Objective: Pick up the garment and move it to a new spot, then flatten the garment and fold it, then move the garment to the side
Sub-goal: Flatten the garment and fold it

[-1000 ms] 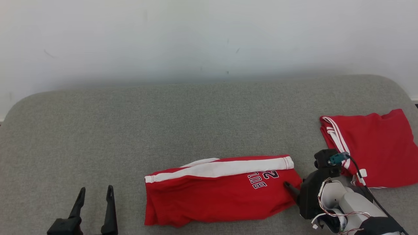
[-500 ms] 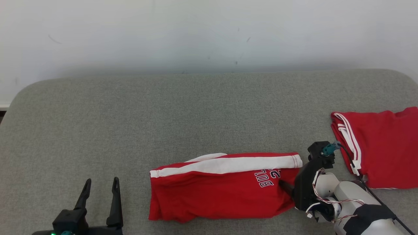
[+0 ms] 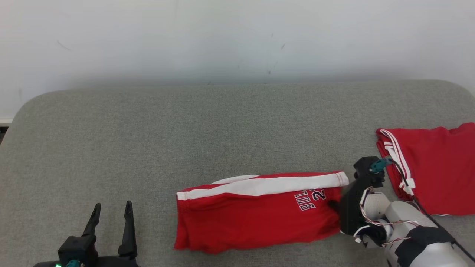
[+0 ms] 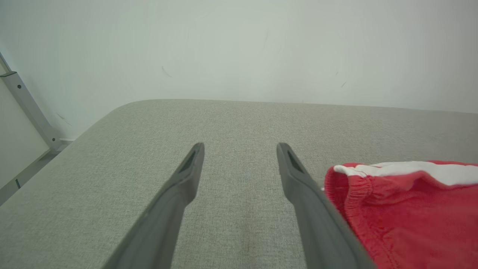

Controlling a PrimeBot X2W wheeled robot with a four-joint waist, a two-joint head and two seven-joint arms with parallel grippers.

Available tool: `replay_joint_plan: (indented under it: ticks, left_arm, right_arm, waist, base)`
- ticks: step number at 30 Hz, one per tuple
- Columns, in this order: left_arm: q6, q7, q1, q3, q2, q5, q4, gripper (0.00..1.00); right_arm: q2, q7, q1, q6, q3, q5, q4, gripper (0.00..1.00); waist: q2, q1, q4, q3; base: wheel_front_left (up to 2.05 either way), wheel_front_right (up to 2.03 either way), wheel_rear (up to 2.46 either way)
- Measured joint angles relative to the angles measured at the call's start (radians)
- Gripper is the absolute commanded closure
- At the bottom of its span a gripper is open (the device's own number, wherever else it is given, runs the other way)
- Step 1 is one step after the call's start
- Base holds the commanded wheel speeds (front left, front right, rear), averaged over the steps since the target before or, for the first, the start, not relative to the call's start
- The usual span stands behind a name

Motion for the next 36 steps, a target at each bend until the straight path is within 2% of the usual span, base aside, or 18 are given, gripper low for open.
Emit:
replay_joint_plan:
  ticks: [8, 15, 19, 27, 36]
  left_arm:
    - [0.000, -0.006, 0.000, 0.006, 0.001, -0.006, 0.011, 0.00]
    - [-0.001, -0.009, 0.000, 0.007, 0.000, -0.007, 0.028, 0.00]
    - [-0.008, -0.009, 0.000, 0.006, 0.000, -0.008, 0.035, 0.00]
    - [-0.009, -0.009, 0.001, -0.001, 0.000, -0.011, 0.046, 0.00]
    - [-0.018, -0.009, 0.000, -0.015, -0.006, -0.011, 0.062, 0.00]
  right_arm:
    - [-0.103, -0.053, -0.037, 0.003, -0.027, -0.001, 0.018, 1.00]
    - [-0.087, -0.082, -0.037, 0.013, -0.028, 0.028, -0.014, 1.00]
    - [-0.054, -0.076, -0.033, 0.016, -0.007, 0.064, -0.082, 1.00]
    - [-0.063, -0.009, -0.009, 0.016, 0.119, 0.146, -0.336, 1.00]
    - [-0.078, 0.027, 0.011, 0.016, 0.153, 0.248, -0.507, 1.00]
  waist:
    - [0.0000, 0.0000, -0.006, -0.010]
    - [0.0000, 0.0000, -0.015, -0.019]
    - [0.0000, 0.0000, -0.020, -0.025]
    - [0.0000, 0.0000, -0.027, -0.038]
    - [0.0000, 0.0000, -0.022, -0.046]
  base:
    - [0.00, 0.00, 0.00]
    - [0.00, 0.00, 0.00]
    - [0.00, 0.00, 0.00]
    - [0.00, 0.00, 0.00]
    - [0.00, 0.00, 0.00]
